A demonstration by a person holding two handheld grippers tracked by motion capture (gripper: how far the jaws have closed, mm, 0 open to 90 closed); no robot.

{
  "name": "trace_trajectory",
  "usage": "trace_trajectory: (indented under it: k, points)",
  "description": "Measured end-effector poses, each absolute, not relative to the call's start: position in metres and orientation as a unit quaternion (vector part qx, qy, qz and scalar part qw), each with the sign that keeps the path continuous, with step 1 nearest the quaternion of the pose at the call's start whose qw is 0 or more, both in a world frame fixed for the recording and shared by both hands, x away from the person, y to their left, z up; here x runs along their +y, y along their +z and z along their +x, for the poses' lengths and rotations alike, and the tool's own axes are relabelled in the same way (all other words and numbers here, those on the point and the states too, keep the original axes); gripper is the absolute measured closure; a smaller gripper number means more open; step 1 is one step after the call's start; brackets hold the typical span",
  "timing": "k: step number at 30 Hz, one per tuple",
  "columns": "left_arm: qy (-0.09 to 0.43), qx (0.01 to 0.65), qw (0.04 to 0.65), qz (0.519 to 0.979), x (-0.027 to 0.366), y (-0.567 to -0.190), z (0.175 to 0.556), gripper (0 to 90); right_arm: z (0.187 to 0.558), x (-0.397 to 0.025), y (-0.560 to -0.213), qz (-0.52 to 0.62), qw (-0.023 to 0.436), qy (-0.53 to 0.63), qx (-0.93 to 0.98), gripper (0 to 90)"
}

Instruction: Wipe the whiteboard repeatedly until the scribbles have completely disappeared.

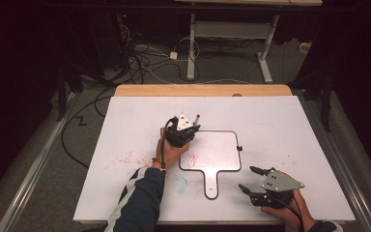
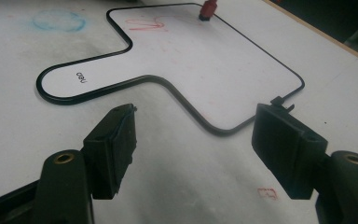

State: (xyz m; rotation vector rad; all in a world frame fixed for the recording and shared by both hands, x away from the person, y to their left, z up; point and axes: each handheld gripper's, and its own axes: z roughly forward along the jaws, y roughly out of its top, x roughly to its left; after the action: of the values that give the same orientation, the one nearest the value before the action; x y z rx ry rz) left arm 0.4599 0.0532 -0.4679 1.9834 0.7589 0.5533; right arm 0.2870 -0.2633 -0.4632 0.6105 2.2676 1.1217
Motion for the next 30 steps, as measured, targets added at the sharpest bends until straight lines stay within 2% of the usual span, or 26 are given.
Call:
trace_trajectory:
  k: [2,5,9,14,20,24,29,30]
  points:
    - [0.222,0.331,0.46,0.793,0.069,-0.469,0.463,78.6,0.287,-0.264,-0.463,0.226,0.266,0.416,0.84,32.0]
    - [0.206,0.338,0.47,0.789,0.07,-0.47,0.461,78.7,0.287,-0.263,-0.463,0.227,0.264,0.415,0.841,32.0]
    - [0.188,0.296,0.476,0.807,0.047,-0.468,0.448,78.6,0.287,-0.261,-0.463,0.223,0.263,0.415,0.842,32.0]
    - [0.195,0.27,0.465,0.82,0.038,-0.466,0.445,78.6,0.287,-0.26,-0.465,0.223,0.259,0.413,0.844,32.0]
    - [0.225,0.304,0.447,0.811,0.063,-0.467,0.459,78.6,0.287,-0.261,-0.464,0.223,0.261,0.414,0.843,32.0]
    - [0.203,0.319,0.467,0.8,0.067,-0.469,0.459,78.6,0.287,-0.261,-0.464,0.222,0.261,0.415,0.843,32.0]
    - [0.17,0.271,0.489,0.812,0.047,-0.469,0.44,78.6,0.286,-0.26,-0.464,0.222,0.26,0.415,0.843,32.0]
    - [0.177,0.256,0.488,0.816,0.043,-0.469,0.438,78.6,0.287,-0.26,-0.464,0.223,0.261,0.415,0.843,32.0]
